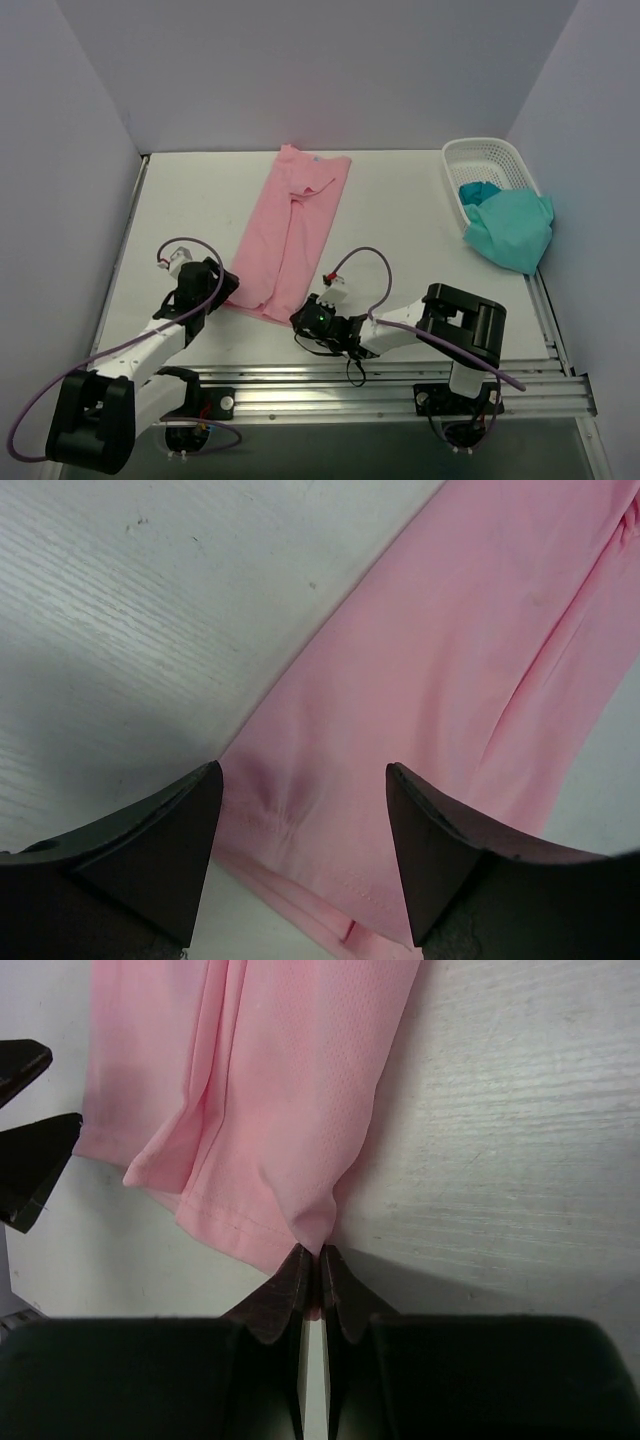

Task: Fold and stack the t-shirts
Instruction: Fold the tshirt

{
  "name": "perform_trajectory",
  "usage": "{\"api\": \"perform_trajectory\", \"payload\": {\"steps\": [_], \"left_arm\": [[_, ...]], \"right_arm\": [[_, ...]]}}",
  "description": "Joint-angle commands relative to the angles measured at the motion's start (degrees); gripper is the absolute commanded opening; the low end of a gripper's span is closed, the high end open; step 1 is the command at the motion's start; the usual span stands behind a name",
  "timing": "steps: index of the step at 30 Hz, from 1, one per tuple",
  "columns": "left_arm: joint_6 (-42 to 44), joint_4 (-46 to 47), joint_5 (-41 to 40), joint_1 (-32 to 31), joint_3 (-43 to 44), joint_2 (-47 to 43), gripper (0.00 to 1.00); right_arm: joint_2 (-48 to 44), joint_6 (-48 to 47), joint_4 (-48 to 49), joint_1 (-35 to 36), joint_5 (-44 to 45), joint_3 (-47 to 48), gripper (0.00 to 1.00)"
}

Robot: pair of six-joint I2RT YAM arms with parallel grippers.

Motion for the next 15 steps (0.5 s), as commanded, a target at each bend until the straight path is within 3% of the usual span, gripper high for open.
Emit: {"api": "perform_trajectory", "payload": {"steps": [1,8,15], "left_arm": [[-0.62,3.14,0.36,-1.22,0.59,1.59,0.74],[-3.34,5.6,-0.15,-8.25,-0.28,5.47,0.73],[-3.08,-0.09,-1.64,-10.71,0.86,1.17,0.73]], "right_arm": [[-1.28,-0.8,-7.68,-1.51,2.92,-2.45,0.01],[-3.65,-1.33,-9.35,-3.97,3.89,-4.64,0.0],[-7.95,-2.38,-11.64,-6.78,5.29,-7.37,0.0]]}}
